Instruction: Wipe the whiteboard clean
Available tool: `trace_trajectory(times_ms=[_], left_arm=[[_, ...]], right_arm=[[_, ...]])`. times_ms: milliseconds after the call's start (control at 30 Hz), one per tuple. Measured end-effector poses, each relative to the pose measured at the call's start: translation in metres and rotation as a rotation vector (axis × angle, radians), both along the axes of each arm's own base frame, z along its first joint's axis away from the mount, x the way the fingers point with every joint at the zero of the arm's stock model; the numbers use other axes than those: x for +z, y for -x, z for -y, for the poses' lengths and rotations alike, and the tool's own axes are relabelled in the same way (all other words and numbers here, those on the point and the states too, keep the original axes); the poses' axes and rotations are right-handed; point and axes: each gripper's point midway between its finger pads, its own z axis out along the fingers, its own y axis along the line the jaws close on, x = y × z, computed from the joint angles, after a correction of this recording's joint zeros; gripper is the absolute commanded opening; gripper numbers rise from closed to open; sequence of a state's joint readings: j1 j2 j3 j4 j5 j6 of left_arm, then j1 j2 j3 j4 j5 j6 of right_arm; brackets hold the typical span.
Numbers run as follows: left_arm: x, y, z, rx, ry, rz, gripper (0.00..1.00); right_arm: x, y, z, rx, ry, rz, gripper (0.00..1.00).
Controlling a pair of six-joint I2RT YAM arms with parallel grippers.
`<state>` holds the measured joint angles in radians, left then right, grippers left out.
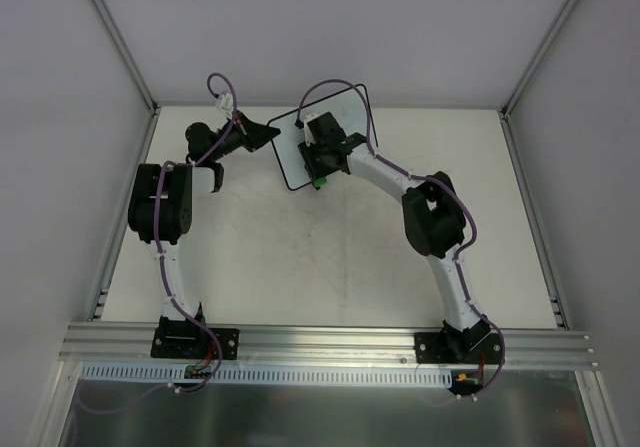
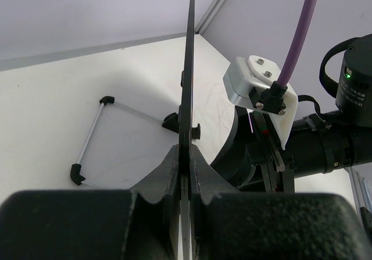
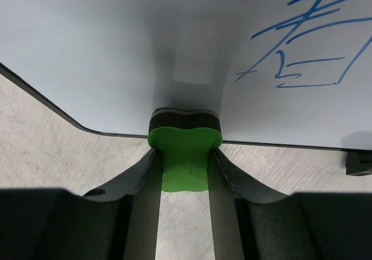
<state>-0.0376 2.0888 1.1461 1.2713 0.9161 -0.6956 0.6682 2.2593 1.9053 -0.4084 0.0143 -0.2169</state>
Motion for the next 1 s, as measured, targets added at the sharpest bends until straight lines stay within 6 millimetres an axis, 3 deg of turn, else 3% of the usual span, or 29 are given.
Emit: trace_trajectory(times_ms=[267, 533, 733, 1000], left_arm=[[0.000, 0.000, 0.000, -0.001, 0.000, 0.001, 0.00], [0.000, 0.003, 0.001, -0.016, -0.003, 0.002, 0.00], [0.000, 0.004, 0.002, -0.022, -0.005, 0.005, 0.00], [0.000, 0.004, 0.002, -0.023, -0.005, 0.005, 0.00]], right_arm=[[0.013, -0.006, -0.003, -0.003, -0.012, 0.022, 0.00], [0.079, -0.042, -0.016, -0.023, -0.122, 0.169, 0.00], [0.113, -0.065, -0.009, -0.054, -0.175, 0.244, 0.00], [0.112, -0.071, -0.005, -0.057, -0.186, 0.241, 0.00]])
